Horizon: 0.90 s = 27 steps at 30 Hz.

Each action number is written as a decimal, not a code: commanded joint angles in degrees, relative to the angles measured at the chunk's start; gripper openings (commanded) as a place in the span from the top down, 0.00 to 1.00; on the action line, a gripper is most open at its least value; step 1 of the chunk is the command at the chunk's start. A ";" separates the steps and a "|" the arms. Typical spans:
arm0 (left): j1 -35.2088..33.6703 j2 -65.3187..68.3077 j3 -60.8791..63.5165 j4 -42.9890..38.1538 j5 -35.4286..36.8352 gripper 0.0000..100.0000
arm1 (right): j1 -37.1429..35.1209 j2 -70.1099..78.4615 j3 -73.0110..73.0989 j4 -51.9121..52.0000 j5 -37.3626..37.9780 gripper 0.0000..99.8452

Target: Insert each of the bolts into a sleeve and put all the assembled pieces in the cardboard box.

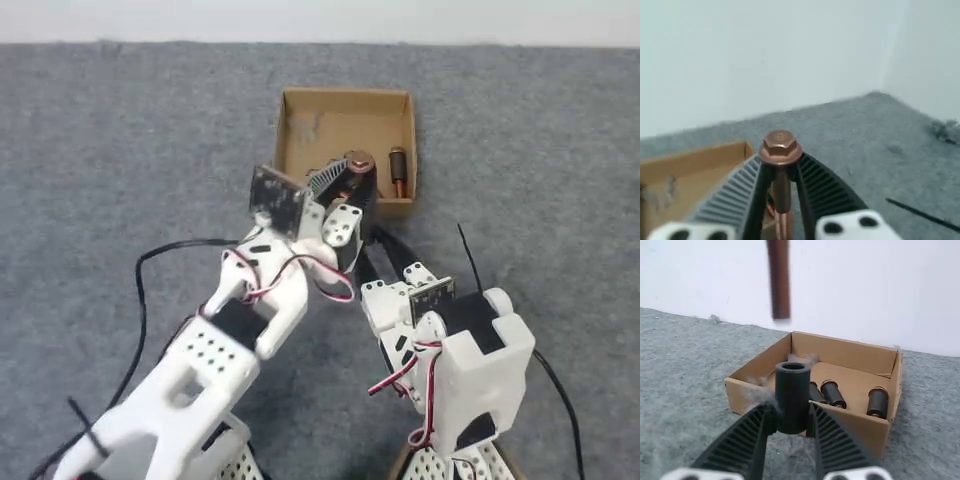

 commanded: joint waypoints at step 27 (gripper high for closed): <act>1.58 11.08 3.38 -10.90 0.88 0.99 | -0.31 -0.13 0.88 -1.36 -0.53 0.99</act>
